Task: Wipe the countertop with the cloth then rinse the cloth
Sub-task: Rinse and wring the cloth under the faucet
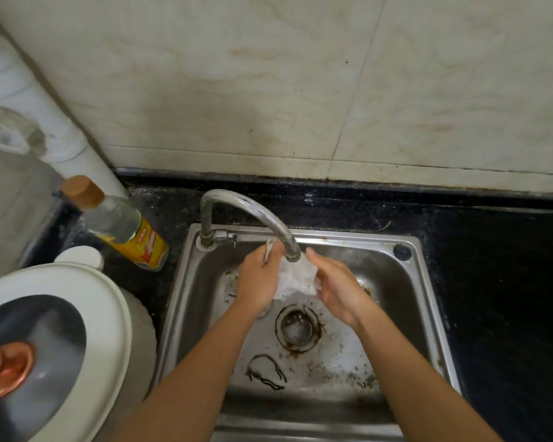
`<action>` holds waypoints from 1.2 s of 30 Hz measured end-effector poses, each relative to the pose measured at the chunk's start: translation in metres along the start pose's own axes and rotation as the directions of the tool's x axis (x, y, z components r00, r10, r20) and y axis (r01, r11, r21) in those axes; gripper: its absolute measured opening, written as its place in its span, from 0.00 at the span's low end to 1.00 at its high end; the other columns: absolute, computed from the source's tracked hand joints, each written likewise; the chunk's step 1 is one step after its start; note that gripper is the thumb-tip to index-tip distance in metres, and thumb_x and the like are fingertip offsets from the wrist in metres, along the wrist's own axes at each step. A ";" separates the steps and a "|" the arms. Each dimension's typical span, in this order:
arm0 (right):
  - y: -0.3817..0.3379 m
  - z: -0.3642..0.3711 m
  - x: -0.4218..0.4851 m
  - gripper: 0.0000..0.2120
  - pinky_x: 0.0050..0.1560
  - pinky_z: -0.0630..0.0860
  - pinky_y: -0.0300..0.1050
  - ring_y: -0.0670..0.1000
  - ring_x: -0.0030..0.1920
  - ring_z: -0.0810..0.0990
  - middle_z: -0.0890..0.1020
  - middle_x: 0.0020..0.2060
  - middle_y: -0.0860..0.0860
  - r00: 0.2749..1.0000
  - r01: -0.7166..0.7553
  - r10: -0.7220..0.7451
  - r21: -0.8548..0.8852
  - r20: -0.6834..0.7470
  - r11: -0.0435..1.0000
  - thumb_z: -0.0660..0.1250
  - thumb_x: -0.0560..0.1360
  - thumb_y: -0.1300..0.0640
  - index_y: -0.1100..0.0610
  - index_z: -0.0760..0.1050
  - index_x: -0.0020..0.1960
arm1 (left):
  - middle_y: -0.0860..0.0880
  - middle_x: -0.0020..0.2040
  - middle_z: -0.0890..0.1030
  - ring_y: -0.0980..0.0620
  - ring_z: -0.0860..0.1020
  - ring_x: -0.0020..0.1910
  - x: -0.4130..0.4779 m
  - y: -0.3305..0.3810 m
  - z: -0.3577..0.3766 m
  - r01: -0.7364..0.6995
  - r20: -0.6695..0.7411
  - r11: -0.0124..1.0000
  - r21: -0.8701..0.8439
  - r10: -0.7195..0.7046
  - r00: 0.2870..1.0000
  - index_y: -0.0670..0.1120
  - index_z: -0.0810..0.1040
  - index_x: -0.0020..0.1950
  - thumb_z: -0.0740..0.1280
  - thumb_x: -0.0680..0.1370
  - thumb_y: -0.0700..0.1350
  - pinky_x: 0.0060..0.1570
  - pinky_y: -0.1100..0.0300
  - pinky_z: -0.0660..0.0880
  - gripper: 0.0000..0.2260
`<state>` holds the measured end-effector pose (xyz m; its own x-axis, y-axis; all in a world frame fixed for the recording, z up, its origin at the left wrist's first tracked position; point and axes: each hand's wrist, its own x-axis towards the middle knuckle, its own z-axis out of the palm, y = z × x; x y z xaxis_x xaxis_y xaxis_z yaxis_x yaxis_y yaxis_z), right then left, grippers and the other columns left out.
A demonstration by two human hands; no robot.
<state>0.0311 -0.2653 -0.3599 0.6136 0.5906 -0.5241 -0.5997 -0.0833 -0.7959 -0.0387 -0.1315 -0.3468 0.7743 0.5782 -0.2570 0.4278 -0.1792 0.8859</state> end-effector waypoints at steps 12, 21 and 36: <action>0.005 0.019 0.028 0.10 0.55 0.79 0.60 0.59 0.51 0.84 0.84 0.49 0.59 0.939 -0.106 0.096 -0.010 -0.331 0.994 0.64 0.80 0.53 0.59 0.75 0.56 | 0.47 0.49 0.84 0.50 0.83 0.48 0.008 -0.011 -0.011 0.393 0.361 0.842 -0.369 -0.260 0.896 0.42 0.81 0.52 0.67 0.77 0.51 0.44 0.60 0.77 0.13; 0.004 0.012 0.014 0.15 0.50 0.82 0.50 0.59 0.51 0.83 0.82 0.54 0.63 0.992 -0.101 0.108 0.109 -0.061 0.989 0.65 0.75 0.71 0.66 0.73 0.61 | 0.46 0.40 0.82 0.52 0.79 0.35 0.009 -0.016 -0.012 0.290 0.167 0.911 -0.293 -0.250 0.954 0.46 0.80 0.51 0.63 0.80 0.49 0.32 0.60 0.76 0.09; 0.029 0.030 0.021 0.22 0.56 0.78 0.50 0.58 0.54 0.82 0.83 0.55 0.60 0.973 -0.219 0.229 0.302 0.000 0.928 0.72 0.71 0.60 0.67 0.75 0.63 | 0.49 0.30 0.76 0.59 0.68 0.20 -0.009 -0.016 -0.014 0.333 0.211 0.882 -0.334 -0.274 0.938 0.47 0.77 0.54 0.58 0.82 0.52 0.20 0.66 0.64 0.12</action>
<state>0.0113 -0.2312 -0.3847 0.4597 0.5559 -0.6926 -0.8457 0.0362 -0.5324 -0.0595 -0.1225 -0.3534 0.7077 0.4235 -0.5654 0.4790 0.3007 0.8247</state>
